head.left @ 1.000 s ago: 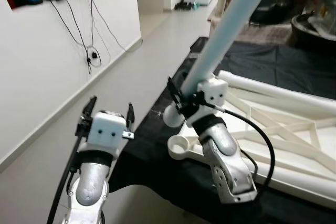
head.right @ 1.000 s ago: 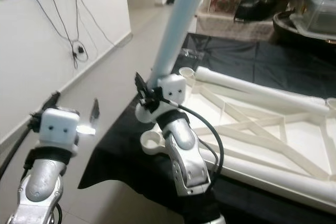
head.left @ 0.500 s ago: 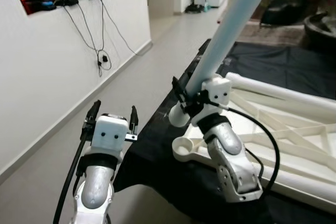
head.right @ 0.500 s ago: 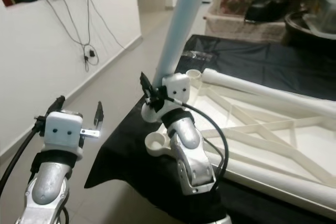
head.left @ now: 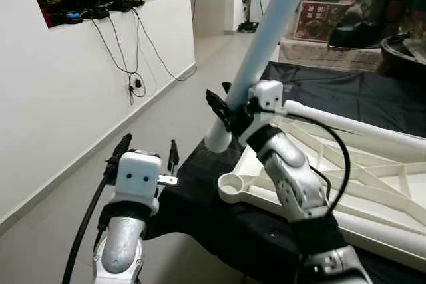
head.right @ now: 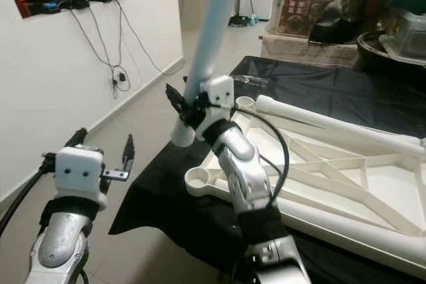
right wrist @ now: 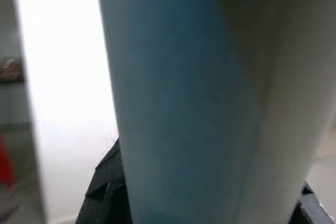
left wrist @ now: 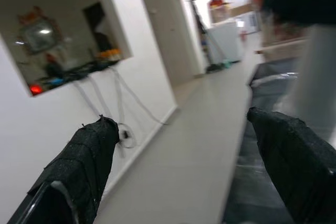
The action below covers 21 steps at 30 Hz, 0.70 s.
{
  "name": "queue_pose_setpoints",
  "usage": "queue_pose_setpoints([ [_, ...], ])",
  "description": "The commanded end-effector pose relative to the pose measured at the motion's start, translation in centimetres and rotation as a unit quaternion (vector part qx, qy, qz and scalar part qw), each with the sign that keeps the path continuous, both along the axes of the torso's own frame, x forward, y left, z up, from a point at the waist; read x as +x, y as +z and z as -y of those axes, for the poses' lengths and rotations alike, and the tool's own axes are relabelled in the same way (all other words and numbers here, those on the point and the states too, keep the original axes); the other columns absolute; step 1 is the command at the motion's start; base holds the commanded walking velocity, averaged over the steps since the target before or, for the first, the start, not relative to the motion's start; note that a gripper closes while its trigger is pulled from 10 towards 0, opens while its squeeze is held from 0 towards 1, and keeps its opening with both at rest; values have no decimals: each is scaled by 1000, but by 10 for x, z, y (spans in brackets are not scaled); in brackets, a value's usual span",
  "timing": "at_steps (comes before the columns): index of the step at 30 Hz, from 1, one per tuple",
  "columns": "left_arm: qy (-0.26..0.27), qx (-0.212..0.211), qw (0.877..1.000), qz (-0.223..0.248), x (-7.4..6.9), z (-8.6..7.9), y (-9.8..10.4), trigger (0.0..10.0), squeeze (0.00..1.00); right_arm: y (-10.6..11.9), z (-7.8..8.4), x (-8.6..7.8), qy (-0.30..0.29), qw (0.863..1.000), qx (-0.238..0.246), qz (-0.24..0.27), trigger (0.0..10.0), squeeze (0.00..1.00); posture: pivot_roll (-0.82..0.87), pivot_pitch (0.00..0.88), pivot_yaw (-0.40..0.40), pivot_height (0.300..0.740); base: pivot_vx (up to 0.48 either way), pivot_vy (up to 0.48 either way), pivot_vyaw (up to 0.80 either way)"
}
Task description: Building children table
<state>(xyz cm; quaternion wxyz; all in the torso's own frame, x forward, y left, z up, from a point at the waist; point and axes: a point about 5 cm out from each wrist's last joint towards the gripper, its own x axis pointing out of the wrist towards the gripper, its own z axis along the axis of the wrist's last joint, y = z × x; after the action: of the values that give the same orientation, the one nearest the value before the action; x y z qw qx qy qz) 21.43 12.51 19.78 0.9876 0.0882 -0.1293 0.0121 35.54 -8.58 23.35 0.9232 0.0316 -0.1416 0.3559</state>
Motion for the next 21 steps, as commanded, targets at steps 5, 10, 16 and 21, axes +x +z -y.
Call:
queue_pose_setpoints([
  [5, -53, -23, 998, -23, -13, 12, -1, 10000, 0, 13, 14, 21, 101, 994, -14, -33, 10000, 0, 47, 51, 8, 740, 0, 0, 0],
  [10, -88, -36, 995, -43, -25, 21, -2, 10000, 0, 27, 25, 21, 227, 972, -19, -48, 10000, 0, 61, 135, 18, 740, 0, 0, 0],
  [16, -100, -37, 993, -60, -31, 20, -4, 10000, 0, 30, 36, 18, 314, 947, -46, -50, 10000, 0, 72, 169, 22, 740, 0, 0, 0],
  [21, -103, -36, 992, -69, -37, 21, -3, 10000, 0, 28, 43, 16, 349, 934, -60, -43, 10000, 0, 92, 208, 26, 740, 0, 0, 0],
])
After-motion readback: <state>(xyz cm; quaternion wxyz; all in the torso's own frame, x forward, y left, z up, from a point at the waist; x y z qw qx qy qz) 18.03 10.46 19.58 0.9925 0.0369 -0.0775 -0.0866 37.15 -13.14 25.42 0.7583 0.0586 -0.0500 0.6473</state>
